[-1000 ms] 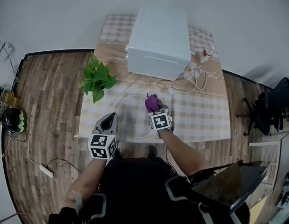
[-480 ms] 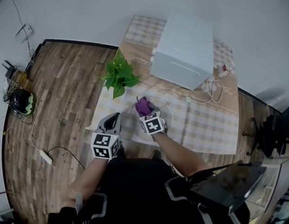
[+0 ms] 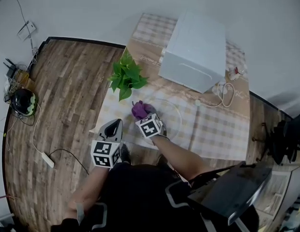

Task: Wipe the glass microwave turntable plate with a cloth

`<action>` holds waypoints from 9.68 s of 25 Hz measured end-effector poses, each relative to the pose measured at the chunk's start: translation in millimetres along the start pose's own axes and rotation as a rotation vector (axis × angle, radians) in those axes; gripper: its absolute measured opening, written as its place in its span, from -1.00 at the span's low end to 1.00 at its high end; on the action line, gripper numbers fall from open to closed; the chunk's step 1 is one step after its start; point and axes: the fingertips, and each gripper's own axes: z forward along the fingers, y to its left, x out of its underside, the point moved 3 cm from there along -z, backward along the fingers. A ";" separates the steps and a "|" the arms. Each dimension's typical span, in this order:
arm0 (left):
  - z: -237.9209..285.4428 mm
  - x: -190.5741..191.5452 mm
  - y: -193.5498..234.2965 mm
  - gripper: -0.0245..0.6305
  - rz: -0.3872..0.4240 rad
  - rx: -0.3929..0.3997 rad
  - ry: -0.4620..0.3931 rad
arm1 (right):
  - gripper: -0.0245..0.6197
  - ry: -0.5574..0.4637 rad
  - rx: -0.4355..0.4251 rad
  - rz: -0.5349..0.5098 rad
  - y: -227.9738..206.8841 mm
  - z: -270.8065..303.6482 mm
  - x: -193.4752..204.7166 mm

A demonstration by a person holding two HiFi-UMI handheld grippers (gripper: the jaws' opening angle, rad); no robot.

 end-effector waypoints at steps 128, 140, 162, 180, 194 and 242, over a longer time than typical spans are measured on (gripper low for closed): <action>41.7 0.4 -119.3 -0.92 0.061 0.264 0.024 | -0.37 0.133 0.022 0.223 -67.0 -114.0 139.9; 51.8 -3.7 -130.9 -0.92 0.071 0.284 0.032 | -0.36 0.112 0.029 0.271 -80.8 -140.7 149.6; -36.4 33.2 -18.6 -0.92 -0.103 -0.124 0.007 | -0.36 0.115 -0.381 -0.122 67.9 -37.5 43.1; -15.6 31.3 -32.8 -0.92 -0.074 -0.065 0.040 | -0.36 0.106 -0.355 -0.062 59.3 -46.9 68.3; 12.1 22.9 -63.6 -0.92 -0.003 0.061 0.070 | -0.36 0.078 -0.286 0.081 35.4 -71.3 95.7; 38.2 -87.0 -159.1 -0.92 0.286 0.359 -0.112 | -0.36 -0.478 0.205 0.408 -109.8 -300.6 52.5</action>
